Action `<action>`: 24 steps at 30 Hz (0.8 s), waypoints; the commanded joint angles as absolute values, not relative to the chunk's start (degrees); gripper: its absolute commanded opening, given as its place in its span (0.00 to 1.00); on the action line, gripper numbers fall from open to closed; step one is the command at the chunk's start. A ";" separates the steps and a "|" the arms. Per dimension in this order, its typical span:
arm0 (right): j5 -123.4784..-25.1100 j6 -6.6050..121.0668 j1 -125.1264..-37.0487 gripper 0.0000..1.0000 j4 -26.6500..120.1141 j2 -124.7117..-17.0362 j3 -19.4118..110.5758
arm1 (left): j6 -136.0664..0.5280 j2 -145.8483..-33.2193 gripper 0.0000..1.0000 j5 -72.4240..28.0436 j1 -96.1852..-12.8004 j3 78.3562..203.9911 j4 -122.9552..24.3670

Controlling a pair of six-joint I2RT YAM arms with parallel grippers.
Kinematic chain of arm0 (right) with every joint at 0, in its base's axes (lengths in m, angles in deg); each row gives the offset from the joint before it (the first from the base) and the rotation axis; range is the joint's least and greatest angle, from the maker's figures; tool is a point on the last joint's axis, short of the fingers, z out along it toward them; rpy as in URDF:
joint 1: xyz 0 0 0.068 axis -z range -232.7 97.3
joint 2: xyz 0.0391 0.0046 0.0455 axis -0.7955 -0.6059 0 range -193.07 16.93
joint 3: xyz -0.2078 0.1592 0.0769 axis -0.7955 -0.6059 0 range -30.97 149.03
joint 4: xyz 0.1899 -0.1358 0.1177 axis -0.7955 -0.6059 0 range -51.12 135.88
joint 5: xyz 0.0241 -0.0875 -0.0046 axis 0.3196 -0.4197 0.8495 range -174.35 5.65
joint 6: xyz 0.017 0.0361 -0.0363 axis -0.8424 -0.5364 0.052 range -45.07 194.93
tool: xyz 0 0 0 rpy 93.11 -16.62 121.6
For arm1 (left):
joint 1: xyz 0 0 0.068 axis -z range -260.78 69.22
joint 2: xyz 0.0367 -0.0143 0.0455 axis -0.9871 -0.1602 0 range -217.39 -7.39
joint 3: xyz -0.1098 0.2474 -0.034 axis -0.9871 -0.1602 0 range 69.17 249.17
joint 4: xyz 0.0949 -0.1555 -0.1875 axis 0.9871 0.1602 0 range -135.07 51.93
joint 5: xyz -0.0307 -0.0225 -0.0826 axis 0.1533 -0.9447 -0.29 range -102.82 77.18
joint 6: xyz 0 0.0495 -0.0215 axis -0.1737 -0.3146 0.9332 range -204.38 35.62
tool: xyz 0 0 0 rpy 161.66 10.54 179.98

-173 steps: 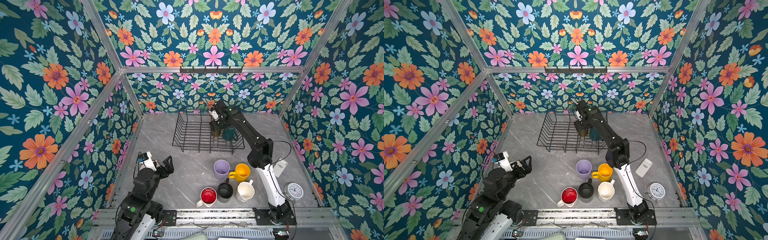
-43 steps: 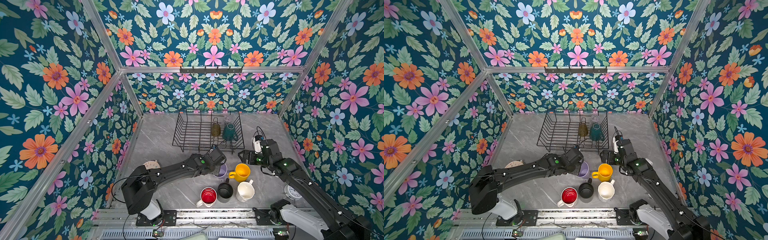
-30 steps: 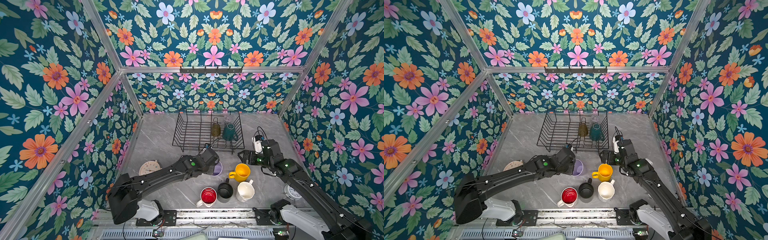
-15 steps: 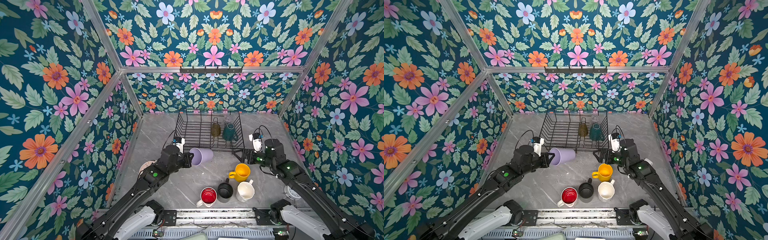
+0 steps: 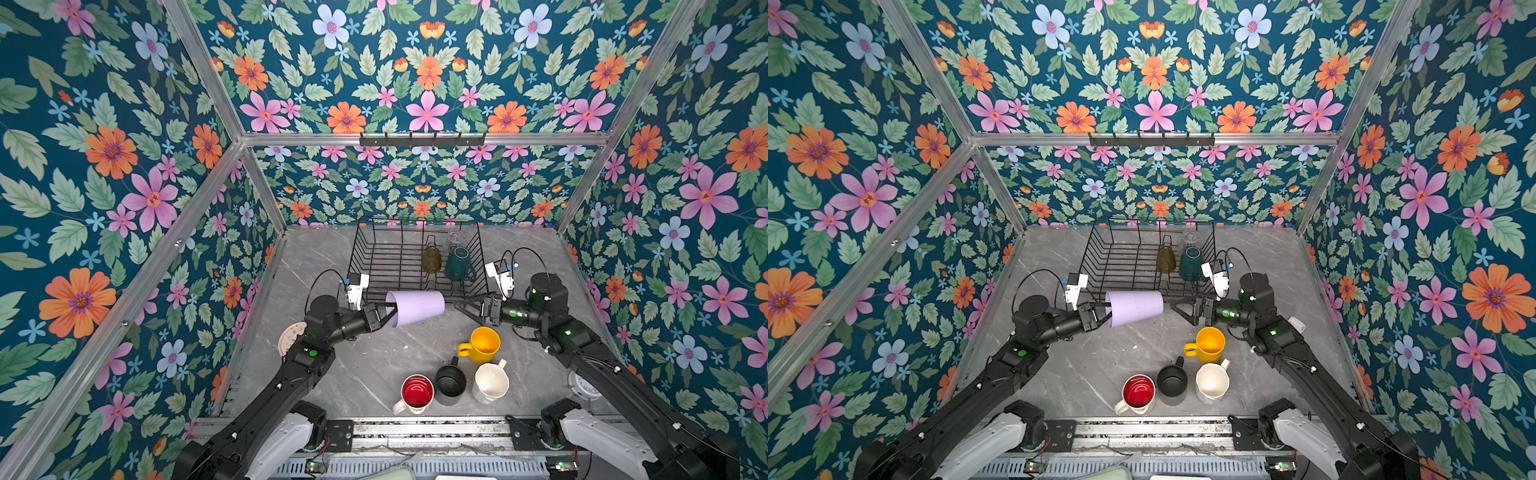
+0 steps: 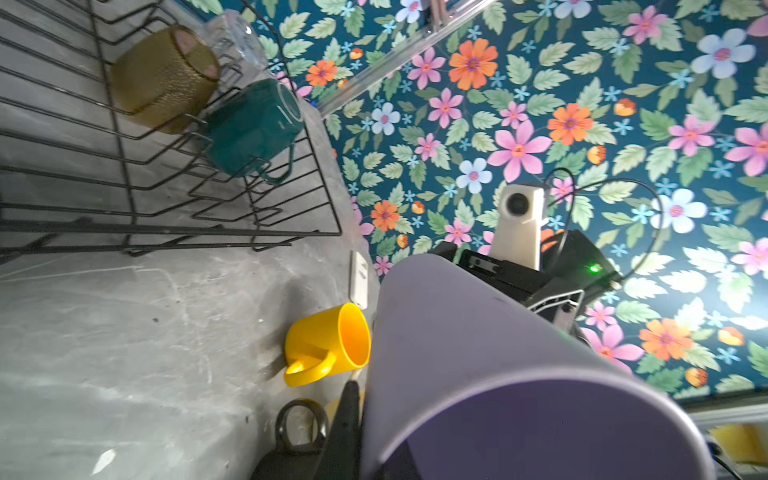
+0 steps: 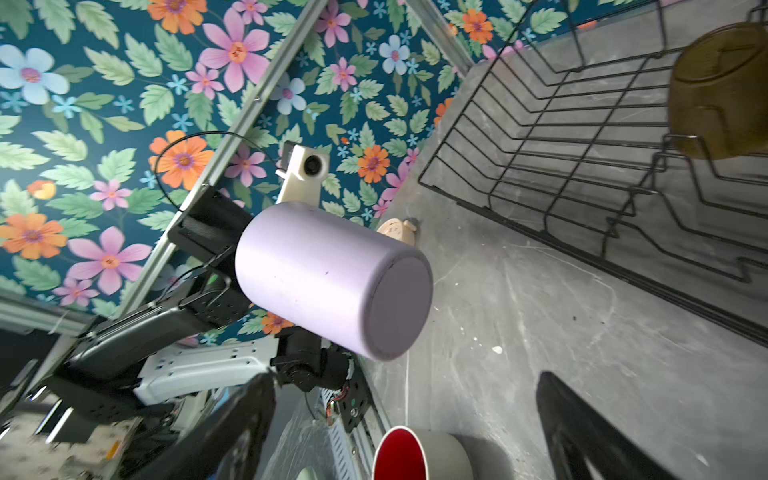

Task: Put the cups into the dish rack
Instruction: 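Hold the lavender cup out while the right gripper moves to its base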

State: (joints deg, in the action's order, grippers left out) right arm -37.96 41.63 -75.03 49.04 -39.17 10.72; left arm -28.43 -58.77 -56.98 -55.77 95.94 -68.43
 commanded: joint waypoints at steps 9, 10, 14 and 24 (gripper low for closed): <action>-28.69 37.15 -77.80 0.97 62.37 -43.02 10.77 | -22.14 -60.89 0.00 -62.89 -55.96 94.83 -81.92; -28.46 37.35 -78.47 0.97 62.70 -43.25 10.93 | -22.04 -60.95 0.00 -62.94 -56.00 94.76 -82.14; -28.62 38.68 -80.83 0.97 62.34 -44.10 12.08 | -21.80 -61.00 0.00 -63.34 -56.00 94.74 -82.49; -28.45 37.33 -83.46 0.97 65.10 -47.97 13.85 | -20.19 -61.16 0.00 -64.95 -55.95 94.09 -85.32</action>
